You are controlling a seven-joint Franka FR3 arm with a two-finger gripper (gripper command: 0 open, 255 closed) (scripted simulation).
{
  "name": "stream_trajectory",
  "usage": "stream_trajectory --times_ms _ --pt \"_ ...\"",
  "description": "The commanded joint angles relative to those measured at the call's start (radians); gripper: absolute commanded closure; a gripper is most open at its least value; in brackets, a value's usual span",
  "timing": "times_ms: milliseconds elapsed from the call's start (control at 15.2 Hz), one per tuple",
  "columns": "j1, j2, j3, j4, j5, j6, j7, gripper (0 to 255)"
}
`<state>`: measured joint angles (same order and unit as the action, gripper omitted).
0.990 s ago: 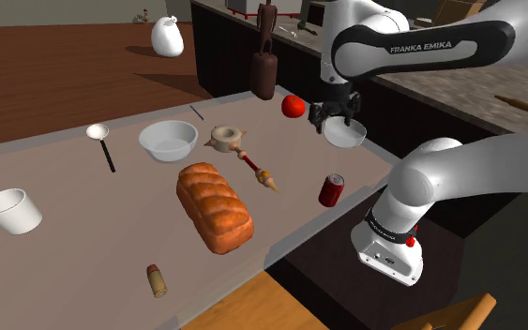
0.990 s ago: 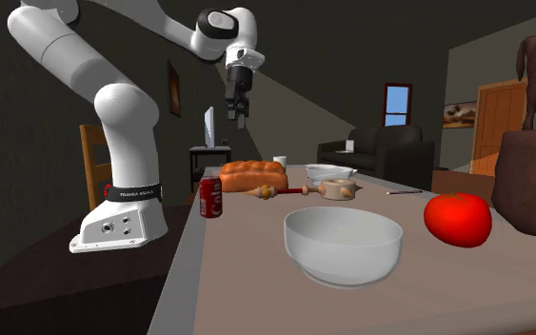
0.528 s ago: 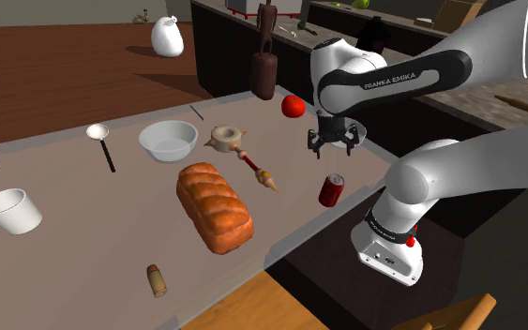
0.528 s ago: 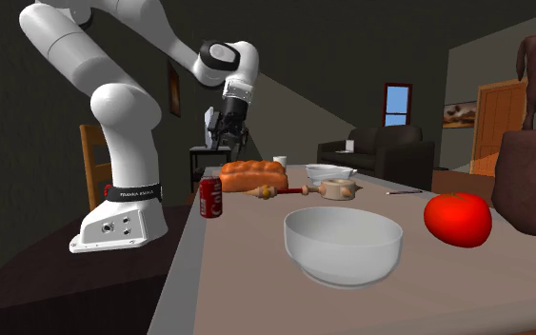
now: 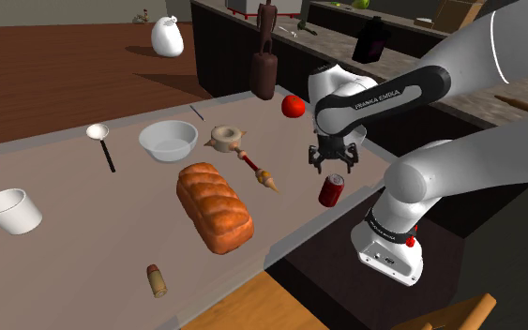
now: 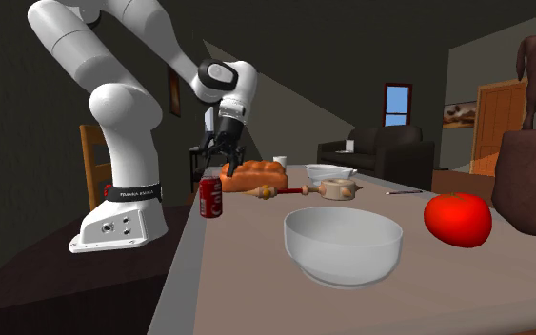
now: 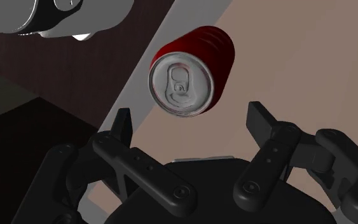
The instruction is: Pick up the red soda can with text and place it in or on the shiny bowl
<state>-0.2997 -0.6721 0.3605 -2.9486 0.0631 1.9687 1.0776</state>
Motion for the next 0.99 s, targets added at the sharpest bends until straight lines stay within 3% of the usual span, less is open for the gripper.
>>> stream_trajectory --times_ms 0,594,660,924 --pt "-0.004 0.014 0.002 -0.022 -0.001 0.036 0.001 0" --pt "-0.006 0.024 0.005 -0.039 -0.001 0.063 0.003 0" --pt "-0.006 0.024 0.005 -0.039 -0.001 0.063 0.003 255" --pt "-0.006 0.023 0.004 -0.039 -0.002 0.062 0.002 255"
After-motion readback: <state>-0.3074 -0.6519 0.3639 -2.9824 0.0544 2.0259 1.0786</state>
